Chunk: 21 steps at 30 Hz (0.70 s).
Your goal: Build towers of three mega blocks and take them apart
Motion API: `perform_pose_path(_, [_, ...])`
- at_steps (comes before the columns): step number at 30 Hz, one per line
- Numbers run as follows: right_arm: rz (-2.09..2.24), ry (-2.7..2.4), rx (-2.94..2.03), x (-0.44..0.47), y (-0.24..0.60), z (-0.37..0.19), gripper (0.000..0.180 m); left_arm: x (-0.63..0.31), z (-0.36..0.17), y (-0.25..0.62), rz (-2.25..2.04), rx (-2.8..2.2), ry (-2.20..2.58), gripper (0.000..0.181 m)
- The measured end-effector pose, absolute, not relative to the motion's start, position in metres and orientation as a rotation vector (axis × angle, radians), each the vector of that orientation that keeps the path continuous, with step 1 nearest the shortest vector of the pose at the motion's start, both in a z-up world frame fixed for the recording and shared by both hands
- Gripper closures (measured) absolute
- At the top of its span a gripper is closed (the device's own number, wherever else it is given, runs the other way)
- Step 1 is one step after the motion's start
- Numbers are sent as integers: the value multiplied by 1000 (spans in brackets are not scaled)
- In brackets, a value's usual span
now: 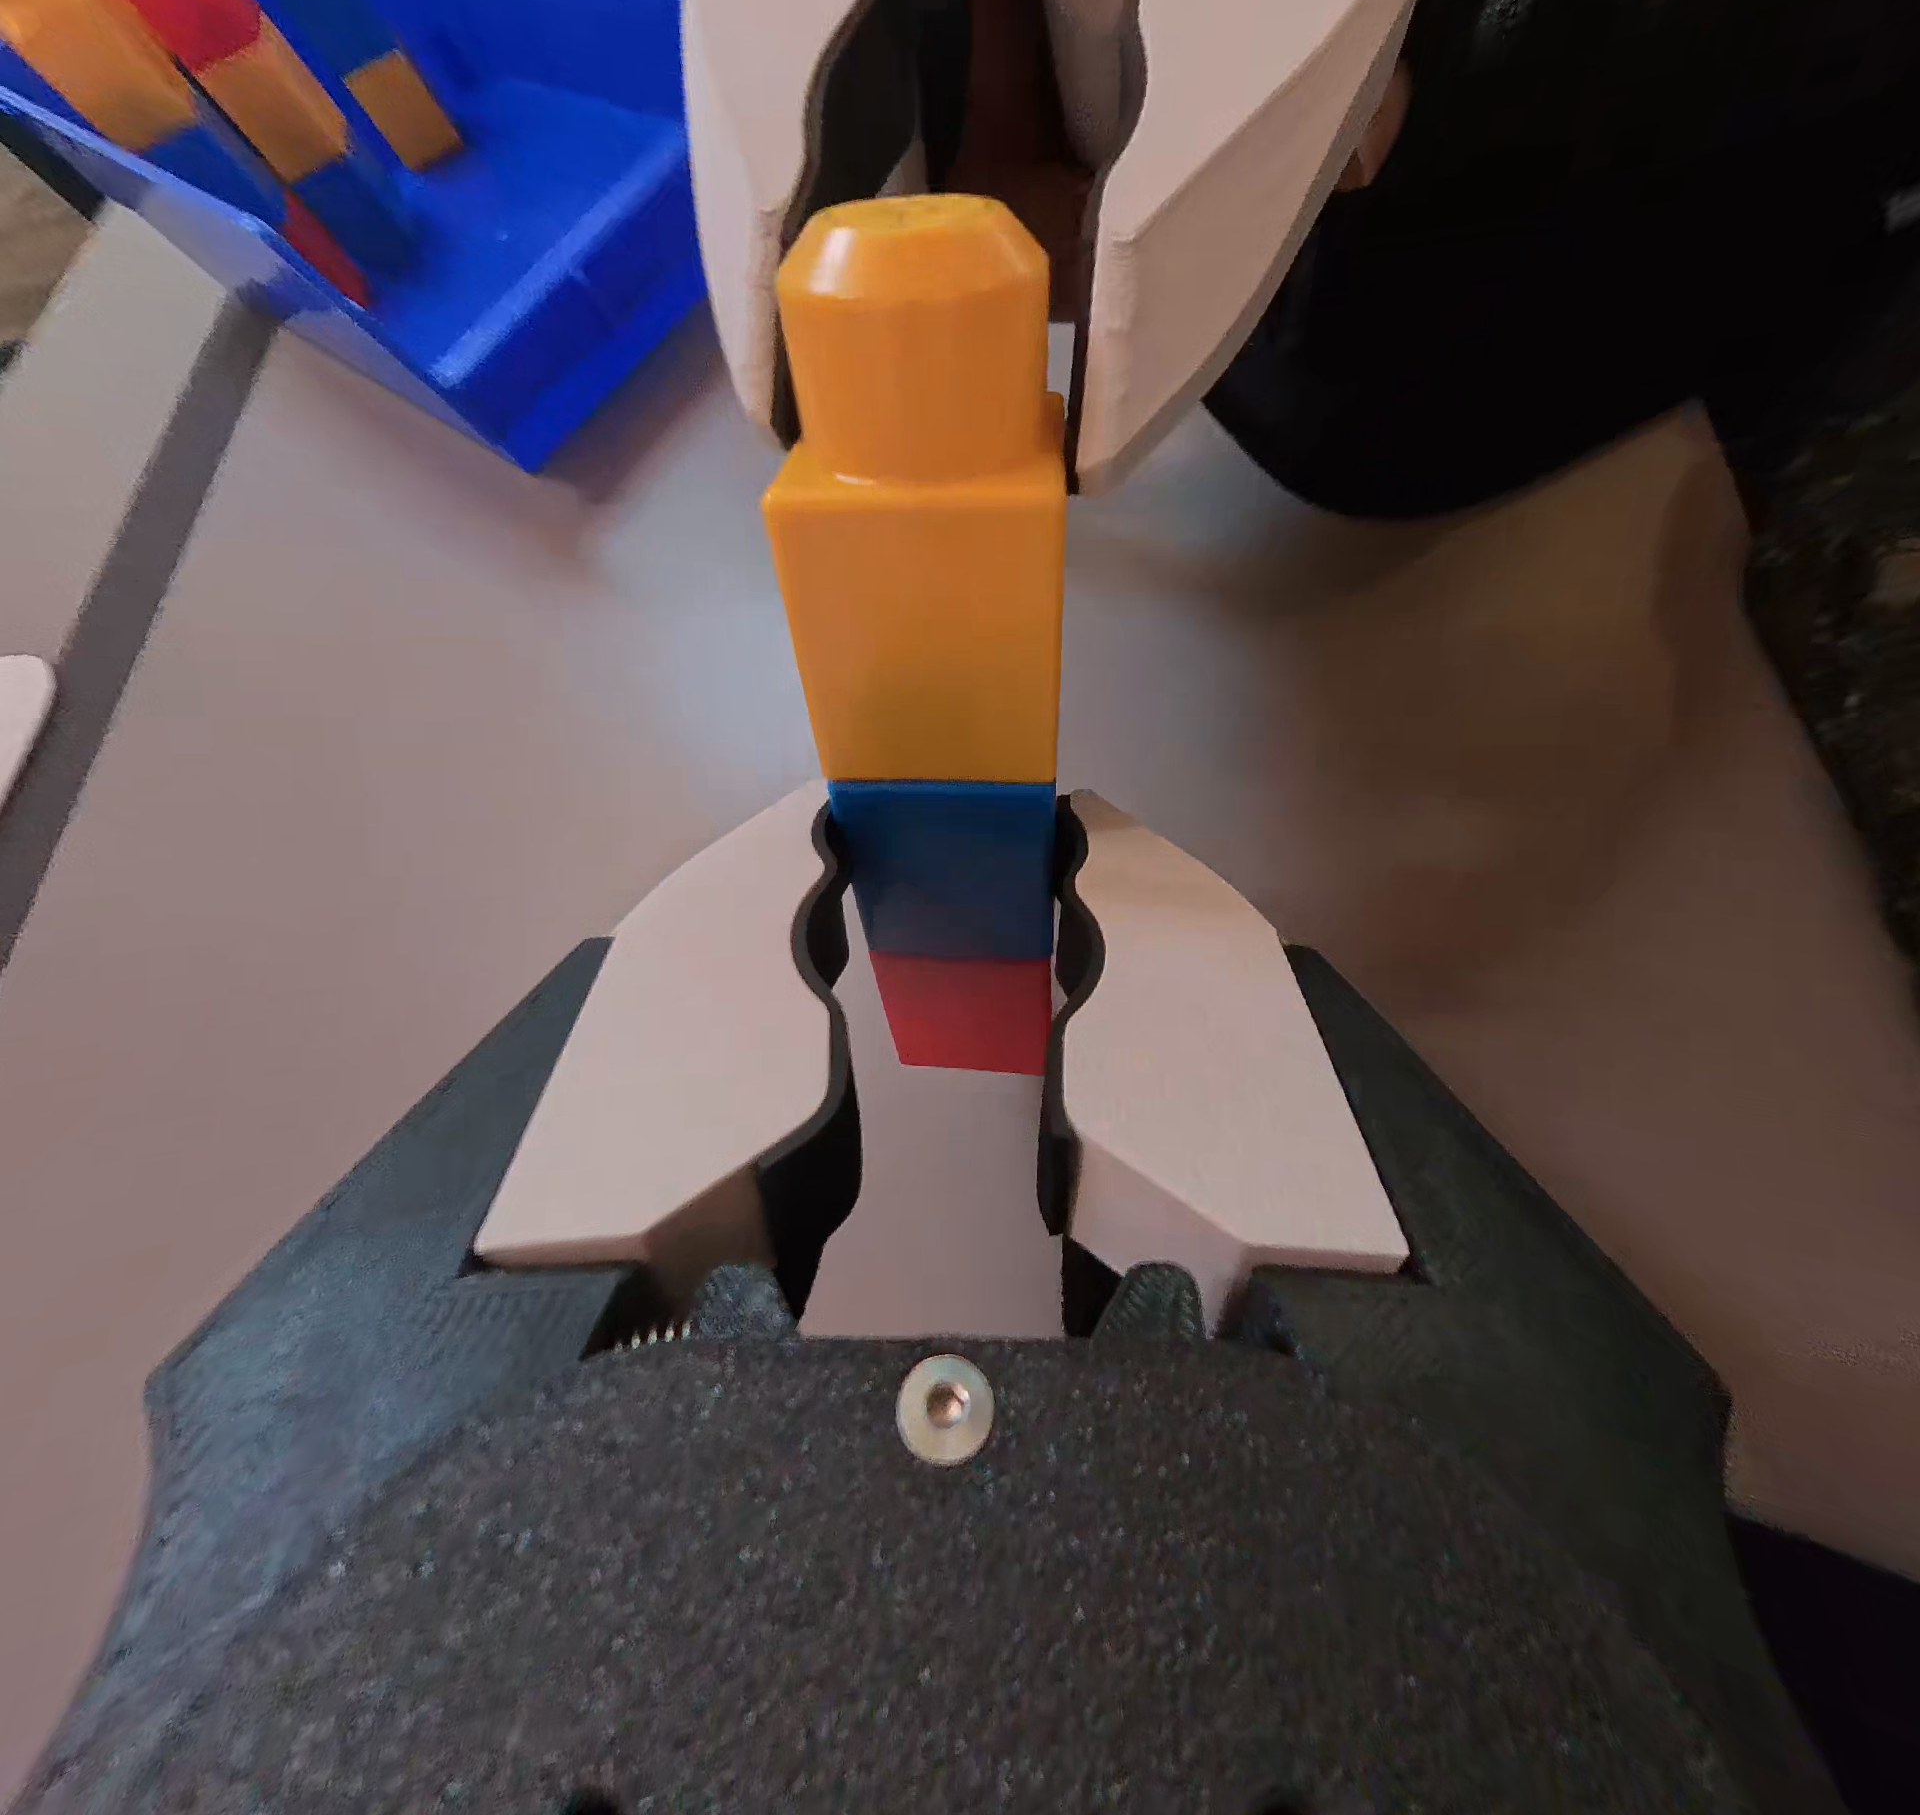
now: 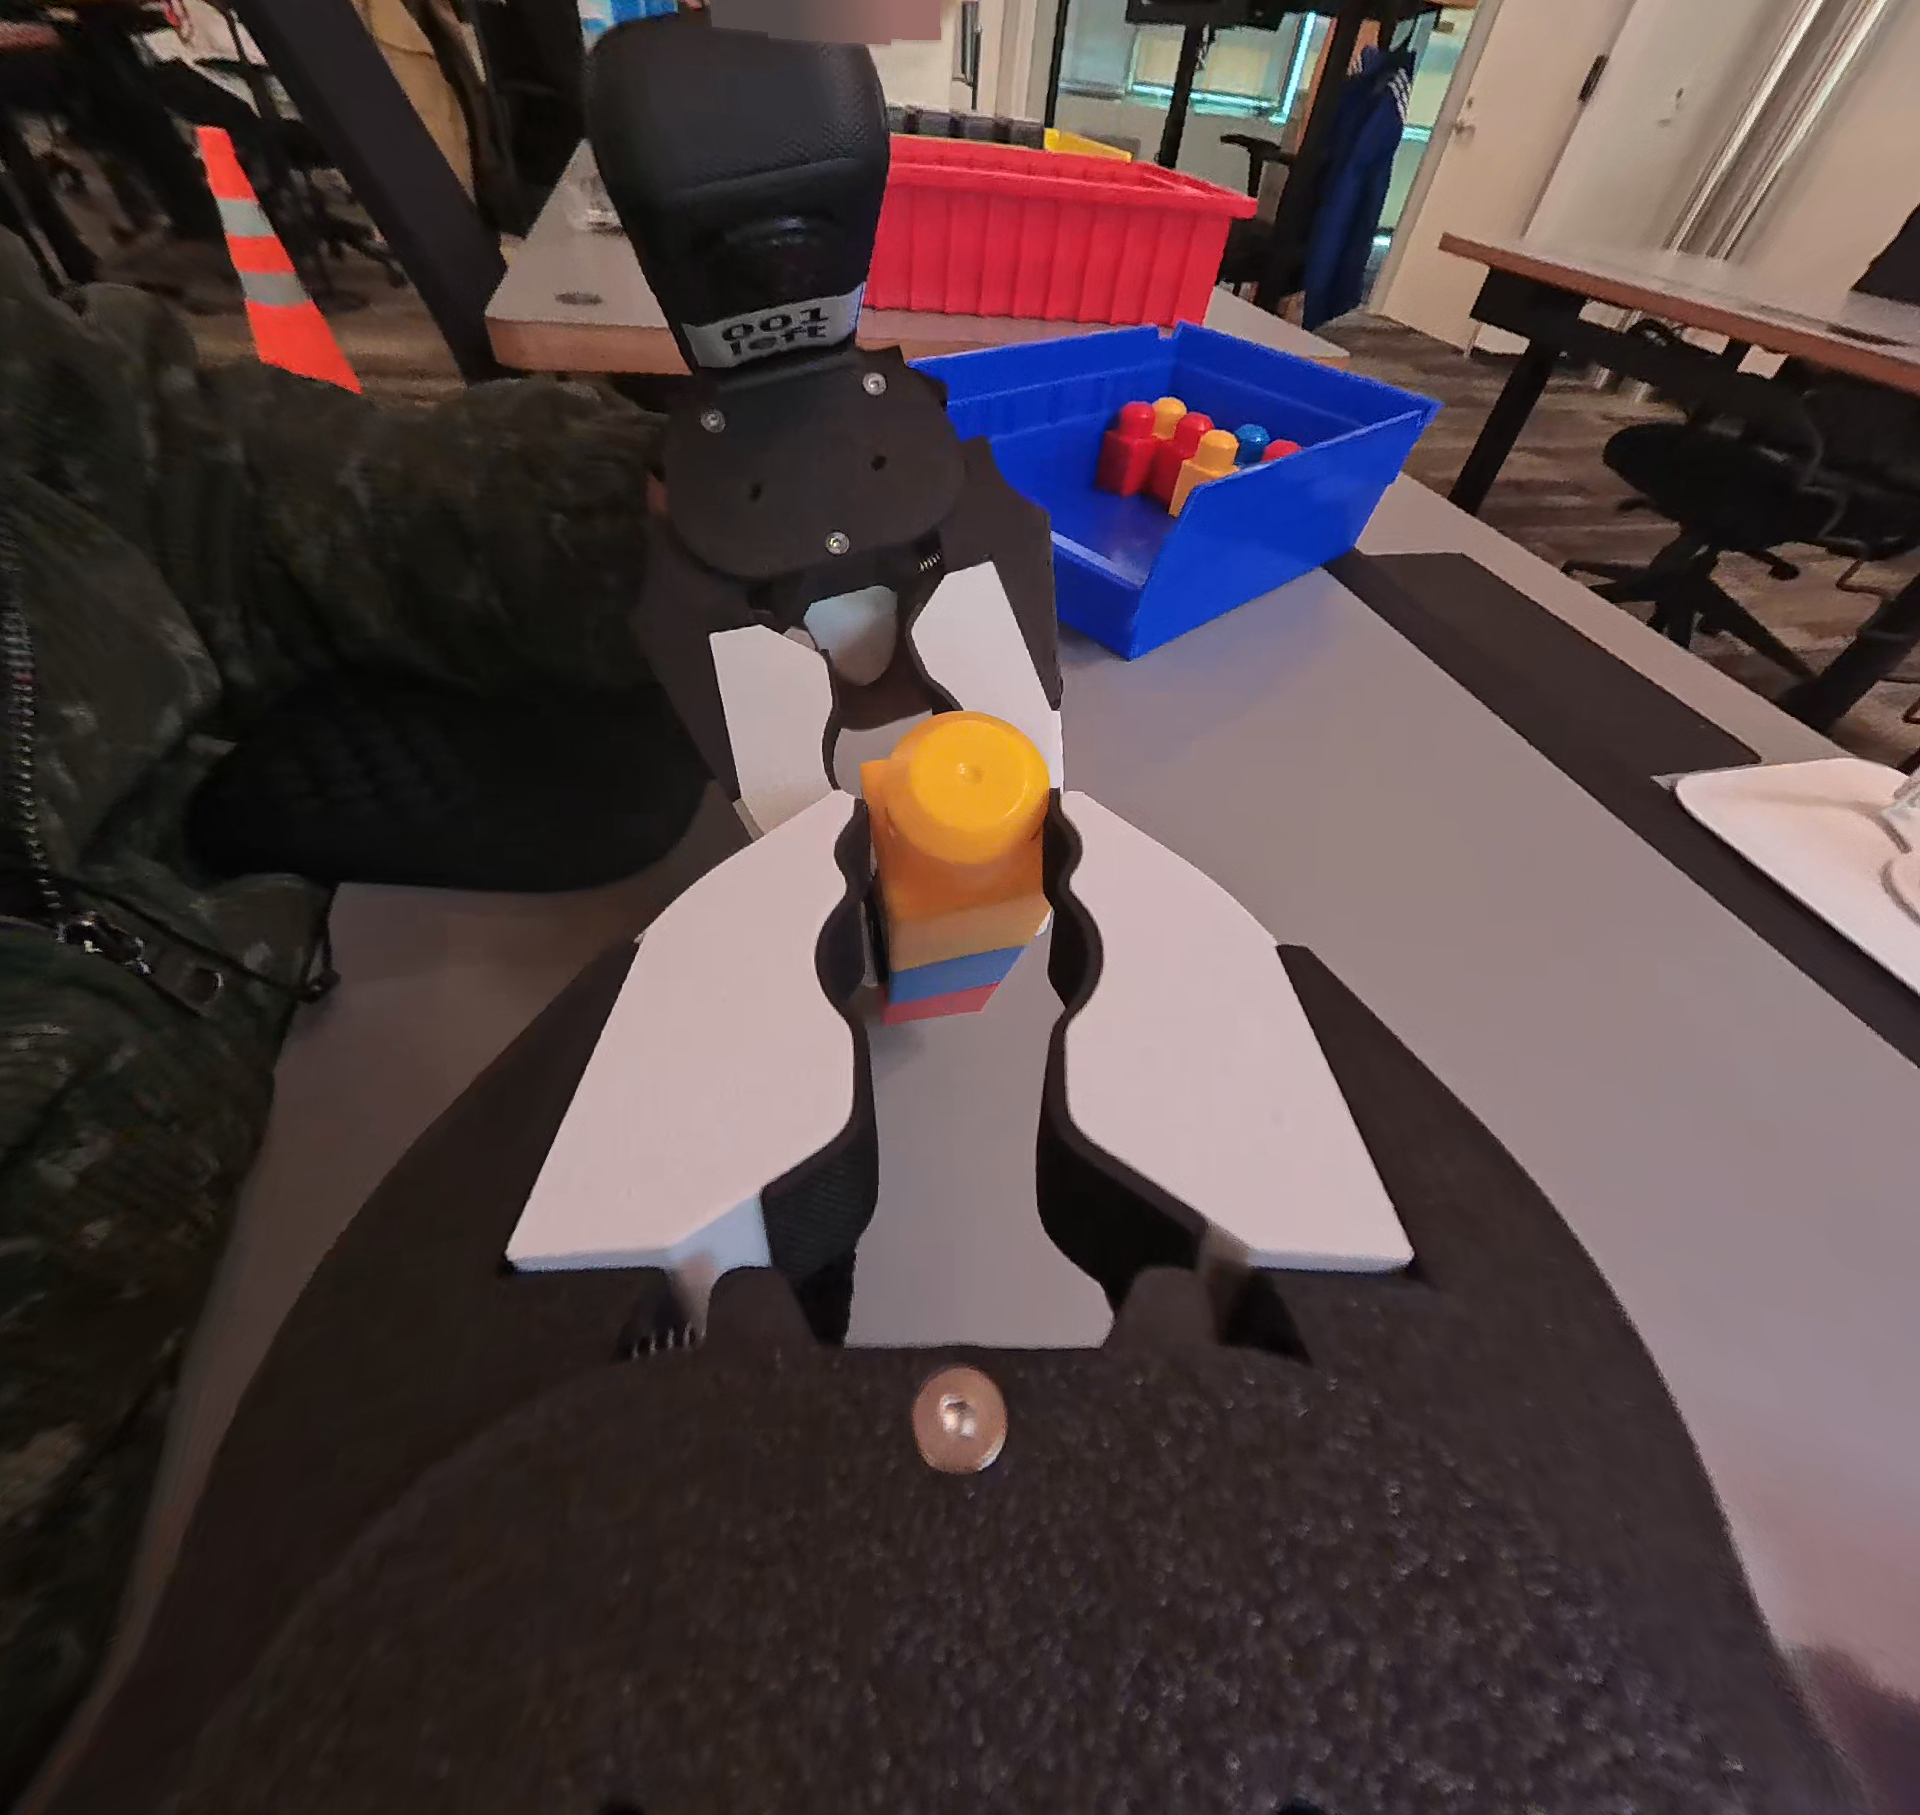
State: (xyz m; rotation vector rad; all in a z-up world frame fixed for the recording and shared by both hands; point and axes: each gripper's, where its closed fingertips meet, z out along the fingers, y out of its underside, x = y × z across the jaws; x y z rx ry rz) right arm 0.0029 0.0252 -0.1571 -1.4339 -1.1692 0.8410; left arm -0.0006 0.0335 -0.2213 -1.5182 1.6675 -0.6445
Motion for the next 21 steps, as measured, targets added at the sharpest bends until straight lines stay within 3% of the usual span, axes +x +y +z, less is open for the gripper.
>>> perform_pose_path(4, [745,-1058,-1444,37,51,-118,147,-8,-182,64,-735,-1484,1360,136])
perform_pose_path(8, [552,-779,-1588,132,121,-63,147,-37,-144,96,-893,-1416,1002,181])
perform_pose_path(10, [344,-658,-1693,194,167,-50,147,-50,-138,111,-912,-1420,876,181])
perform_pose_path(15, [49,-402,-2013,334,259,-95,147,-63,-132,123,-860,-1400,789,181])
perform_pose_path(21, [-28,-243,-2136,391,308,-159,147,-65,-141,130,-769,-1405,799,181])
